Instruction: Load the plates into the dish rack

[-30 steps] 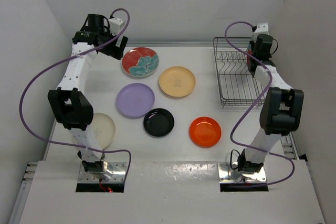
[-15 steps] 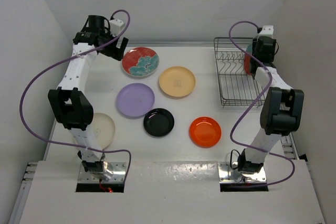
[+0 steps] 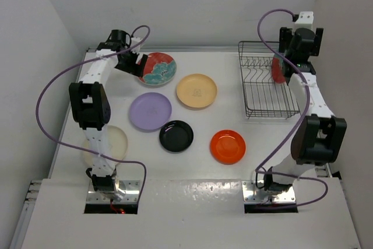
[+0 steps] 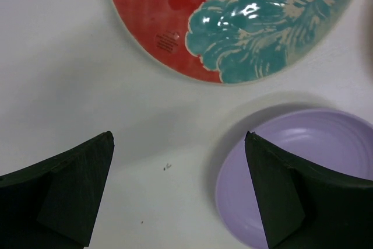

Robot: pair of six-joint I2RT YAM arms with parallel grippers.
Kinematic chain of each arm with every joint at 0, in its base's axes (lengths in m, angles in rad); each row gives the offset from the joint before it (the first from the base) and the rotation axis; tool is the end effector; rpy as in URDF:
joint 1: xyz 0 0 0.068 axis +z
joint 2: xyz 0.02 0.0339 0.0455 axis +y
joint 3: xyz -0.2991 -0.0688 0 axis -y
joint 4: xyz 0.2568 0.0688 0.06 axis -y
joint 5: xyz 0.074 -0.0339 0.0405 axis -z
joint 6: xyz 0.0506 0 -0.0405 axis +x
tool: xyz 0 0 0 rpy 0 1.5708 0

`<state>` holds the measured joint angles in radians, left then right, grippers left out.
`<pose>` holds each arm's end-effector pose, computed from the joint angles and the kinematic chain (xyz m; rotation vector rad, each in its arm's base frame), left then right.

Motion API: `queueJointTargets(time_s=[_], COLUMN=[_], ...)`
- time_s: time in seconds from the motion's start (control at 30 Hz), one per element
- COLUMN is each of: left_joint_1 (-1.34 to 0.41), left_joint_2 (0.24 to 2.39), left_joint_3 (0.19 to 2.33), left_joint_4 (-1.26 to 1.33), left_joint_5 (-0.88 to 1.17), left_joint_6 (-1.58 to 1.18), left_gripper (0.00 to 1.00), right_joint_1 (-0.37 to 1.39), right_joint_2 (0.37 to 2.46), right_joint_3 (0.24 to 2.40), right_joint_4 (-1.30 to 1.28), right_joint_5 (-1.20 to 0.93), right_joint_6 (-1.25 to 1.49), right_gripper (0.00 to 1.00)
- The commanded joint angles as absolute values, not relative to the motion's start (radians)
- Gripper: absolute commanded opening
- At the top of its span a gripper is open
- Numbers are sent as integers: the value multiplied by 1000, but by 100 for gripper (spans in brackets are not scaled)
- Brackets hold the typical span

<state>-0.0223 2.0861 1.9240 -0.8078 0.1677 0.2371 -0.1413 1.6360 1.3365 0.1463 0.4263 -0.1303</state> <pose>0.5002 -0.0196 0.2893 0.3917 2.4947 -0.1271 0.4141 -0.0800 0.3752 0.3275 1.7122 -0.5665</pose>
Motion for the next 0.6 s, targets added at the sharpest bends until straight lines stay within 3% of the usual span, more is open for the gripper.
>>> queueJointTargets(time_s=[0.0, 0.2, 0.43, 0.57], left_joint_1=[-2, 17, 67, 67], left_joint_2=[2146, 2290, 2445, 2493], left_joint_3=[1980, 2081, 2138, 2103], left_joint_4=[-723, -638, -638, -618], left_joint_5=[149, 124, 378, 489], left_joint_6=[164, 53, -107, -149], left_gripper=[99, 97, 96, 82], right_joint_1=[-63, 55, 141, 170], right_joint_2=[1513, 1365, 1232, 1194], right_joint_3=[1318, 1154, 1028, 1017], right_joint_4=[146, 150, 147, 158], right_joint_5=[390, 324, 336, 377], right_joint_6=[-137, -88, -31, -26], right_gripper=[92, 93, 93, 93])
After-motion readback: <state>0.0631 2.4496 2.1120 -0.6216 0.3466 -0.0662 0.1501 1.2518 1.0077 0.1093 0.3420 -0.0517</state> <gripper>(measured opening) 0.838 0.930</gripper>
